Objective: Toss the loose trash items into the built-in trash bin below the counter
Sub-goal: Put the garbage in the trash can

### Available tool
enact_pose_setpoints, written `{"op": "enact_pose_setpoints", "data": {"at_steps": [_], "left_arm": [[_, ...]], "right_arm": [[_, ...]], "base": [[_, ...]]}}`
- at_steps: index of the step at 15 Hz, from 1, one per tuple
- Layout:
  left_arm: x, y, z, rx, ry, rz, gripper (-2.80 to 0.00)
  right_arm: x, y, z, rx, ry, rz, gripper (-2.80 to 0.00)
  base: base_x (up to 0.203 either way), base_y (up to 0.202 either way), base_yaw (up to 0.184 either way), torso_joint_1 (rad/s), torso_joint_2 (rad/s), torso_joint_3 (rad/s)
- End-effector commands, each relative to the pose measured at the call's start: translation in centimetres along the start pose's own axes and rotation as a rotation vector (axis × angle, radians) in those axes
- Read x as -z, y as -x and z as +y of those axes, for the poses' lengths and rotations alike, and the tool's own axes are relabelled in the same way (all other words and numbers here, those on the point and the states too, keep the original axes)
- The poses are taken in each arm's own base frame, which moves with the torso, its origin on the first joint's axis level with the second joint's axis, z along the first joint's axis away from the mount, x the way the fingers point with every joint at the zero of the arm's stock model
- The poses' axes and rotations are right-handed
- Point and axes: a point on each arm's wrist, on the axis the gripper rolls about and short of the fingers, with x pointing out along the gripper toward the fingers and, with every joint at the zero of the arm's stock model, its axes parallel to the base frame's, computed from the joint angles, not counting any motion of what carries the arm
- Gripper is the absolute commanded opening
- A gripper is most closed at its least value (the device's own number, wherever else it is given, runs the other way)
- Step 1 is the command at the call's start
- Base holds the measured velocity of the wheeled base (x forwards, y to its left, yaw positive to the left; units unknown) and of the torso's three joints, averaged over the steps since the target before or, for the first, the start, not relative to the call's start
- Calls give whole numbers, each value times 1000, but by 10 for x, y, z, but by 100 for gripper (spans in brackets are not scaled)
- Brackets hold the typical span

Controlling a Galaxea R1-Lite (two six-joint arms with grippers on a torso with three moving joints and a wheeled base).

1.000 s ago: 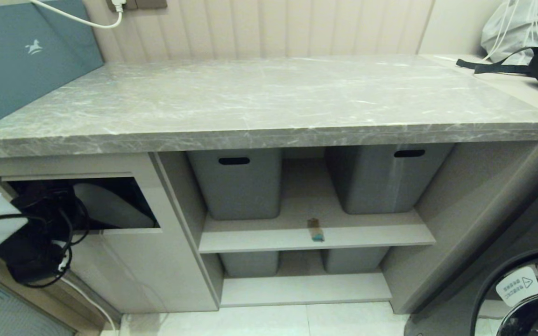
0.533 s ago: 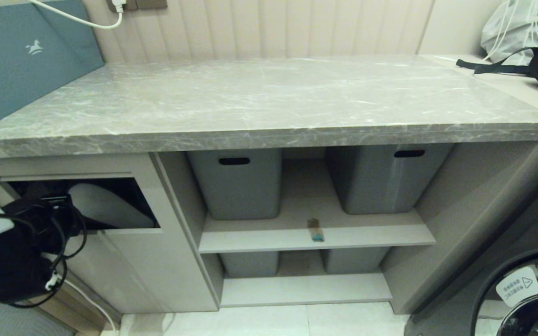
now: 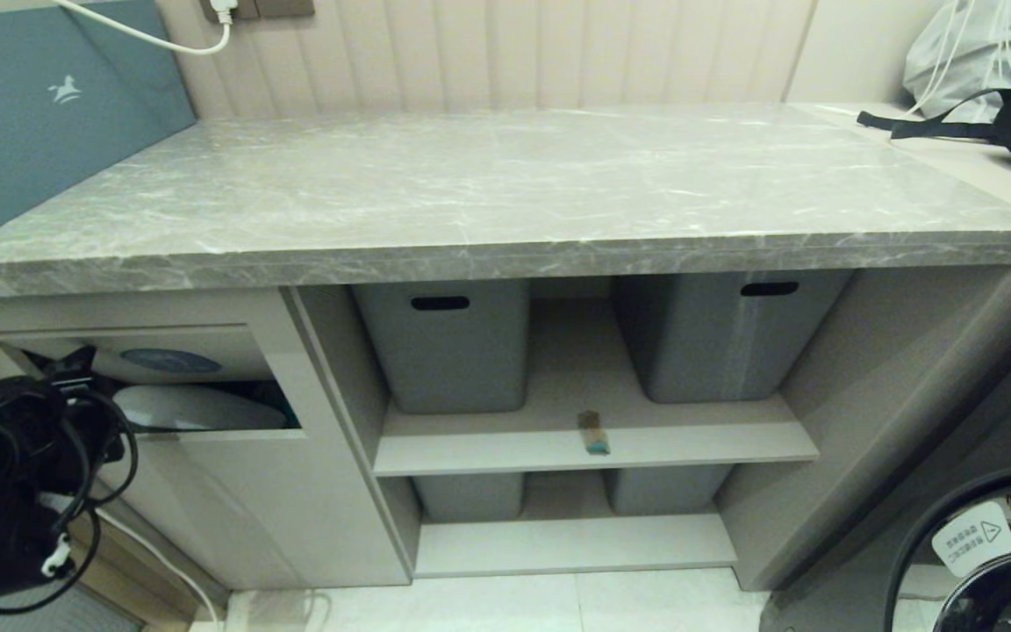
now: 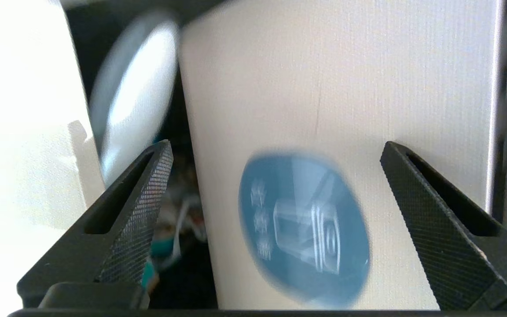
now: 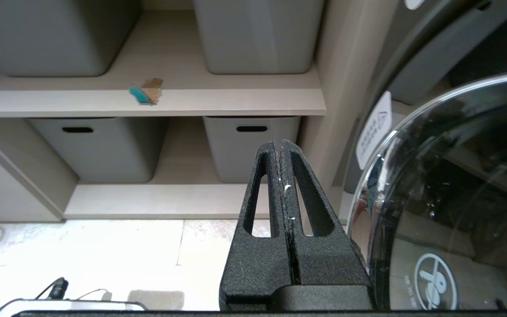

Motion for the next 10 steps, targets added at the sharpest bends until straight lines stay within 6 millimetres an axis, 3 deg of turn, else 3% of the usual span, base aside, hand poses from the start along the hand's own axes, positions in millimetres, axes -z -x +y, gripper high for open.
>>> {"op": "enact_pose_setpoints", "data": {"at_steps": [1, 6, 8, 10], "left_arm": [[-1, -1, 6, -16, 5, -13, 0], [-5, 25, 17, -113, 12, -27, 0], [-23, 20, 20, -116, 58, -90, 0], [-23, 18, 26, -127, 60, -80, 0]], "right_arm": [[0, 0, 0, 0, 1, 0, -280], [0, 0, 0, 0, 1, 0, -280], [0, 0, 0, 0, 1, 0, -280], [0, 0, 0, 0, 1, 0, -280]], "base": [[0, 0, 0, 0, 0, 0], [0, 0, 0, 0, 0, 0], [0, 0, 0, 0, 0, 0], [0, 0, 0, 0, 0, 0]]}}
